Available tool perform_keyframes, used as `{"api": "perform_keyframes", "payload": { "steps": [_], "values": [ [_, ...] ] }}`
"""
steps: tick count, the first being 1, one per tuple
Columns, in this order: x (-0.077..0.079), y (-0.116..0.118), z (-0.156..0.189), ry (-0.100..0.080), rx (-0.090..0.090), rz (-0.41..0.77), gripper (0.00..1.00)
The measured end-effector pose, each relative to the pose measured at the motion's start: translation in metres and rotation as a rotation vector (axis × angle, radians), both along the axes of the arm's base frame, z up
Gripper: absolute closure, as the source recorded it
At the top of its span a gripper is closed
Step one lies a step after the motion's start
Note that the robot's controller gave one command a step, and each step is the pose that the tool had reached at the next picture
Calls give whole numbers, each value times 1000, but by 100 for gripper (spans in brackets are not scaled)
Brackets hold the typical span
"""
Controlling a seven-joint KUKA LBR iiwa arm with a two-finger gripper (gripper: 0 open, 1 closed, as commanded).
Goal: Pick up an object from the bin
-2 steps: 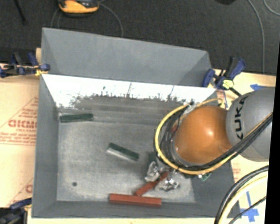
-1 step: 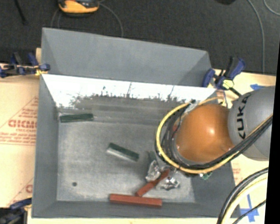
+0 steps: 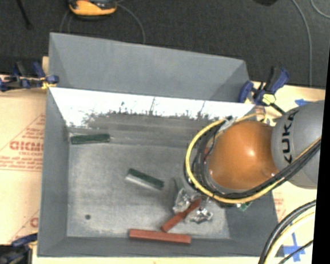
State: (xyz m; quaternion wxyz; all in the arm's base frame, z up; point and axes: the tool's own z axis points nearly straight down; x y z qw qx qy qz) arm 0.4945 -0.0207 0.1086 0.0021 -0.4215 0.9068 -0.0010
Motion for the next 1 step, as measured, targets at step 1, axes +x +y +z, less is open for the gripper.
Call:
{"api": "perform_keyframes", "payload": {
  "steps": [1],
  "values": [
    [0,0,7,1,0,0,100]
  ]
}}
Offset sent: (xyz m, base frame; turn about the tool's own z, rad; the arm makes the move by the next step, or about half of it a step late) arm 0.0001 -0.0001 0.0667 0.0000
